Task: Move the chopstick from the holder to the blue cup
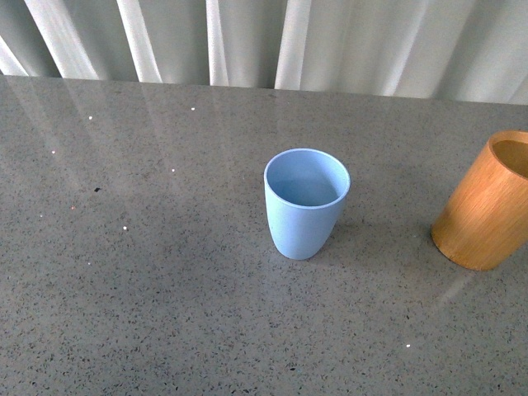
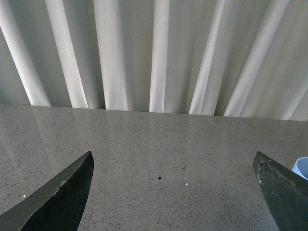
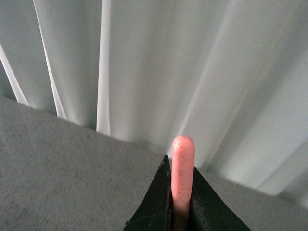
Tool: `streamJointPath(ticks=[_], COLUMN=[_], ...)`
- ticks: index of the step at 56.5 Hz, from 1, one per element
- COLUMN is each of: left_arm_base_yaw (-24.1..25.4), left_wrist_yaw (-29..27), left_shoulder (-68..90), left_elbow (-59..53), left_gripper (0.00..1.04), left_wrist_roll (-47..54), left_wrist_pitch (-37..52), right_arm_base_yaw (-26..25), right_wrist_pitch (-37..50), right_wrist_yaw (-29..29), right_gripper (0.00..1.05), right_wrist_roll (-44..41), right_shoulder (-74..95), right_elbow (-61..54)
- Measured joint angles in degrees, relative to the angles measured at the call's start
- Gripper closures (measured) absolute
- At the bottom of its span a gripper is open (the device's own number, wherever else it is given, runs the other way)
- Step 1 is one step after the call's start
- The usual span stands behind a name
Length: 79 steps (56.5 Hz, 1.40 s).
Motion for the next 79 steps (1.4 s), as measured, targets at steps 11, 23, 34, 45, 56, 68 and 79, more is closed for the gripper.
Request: streamJointPath(ticks=[11,23,34,45,56,68,79], left_arm_base_yaw=[0.0,0.0,0.0,0.0,0.0,0.0,0.0], left_wrist_yaw=[0.02,0.02,0.0,0.02,0.0,0.02,0.0], left_shoulder=[0.0,0.0,0.0,0.0,0.0,0.02,0.0], left_elbow=[0.0,0.0,0.0,0.0,0.0,0.0,0.0], left_gripper=[0.07,0.07,0.07,0.07,0.07,0.07,0.07], left_wrist_roll=[0.02,0.0,0.02,0.02,0.02,0.02,0.02], left_wrist_pitch=[0.0,0.0,0.0,0.0,0.0,0.0,0.0], right_arm_base_yaw=[3.63,10.23,16.39,19.52,20.85,21.33,21.55], right_wrist_pitch=[-3.28,-5.88,-2.62,1.2,2.32,3.76,5.51], right_wrist_yaw=[1.44,1.62,0.5,0.24,-0.59,-1.16,-1.22], right_gripper=[1.03,1.03,1.03,1.03,1.03,1.03,1.03], right_wrist_roll=[-1.97,3.96,12.15,15.87,16.06,16.02,16.0], right_shoulder=[-5.46,-6.95,-2.86,2.86,6.14,9.07,12.33], right_elbow=[7.21,10.86,7.78,5.99,6.12,6.49,6.49])
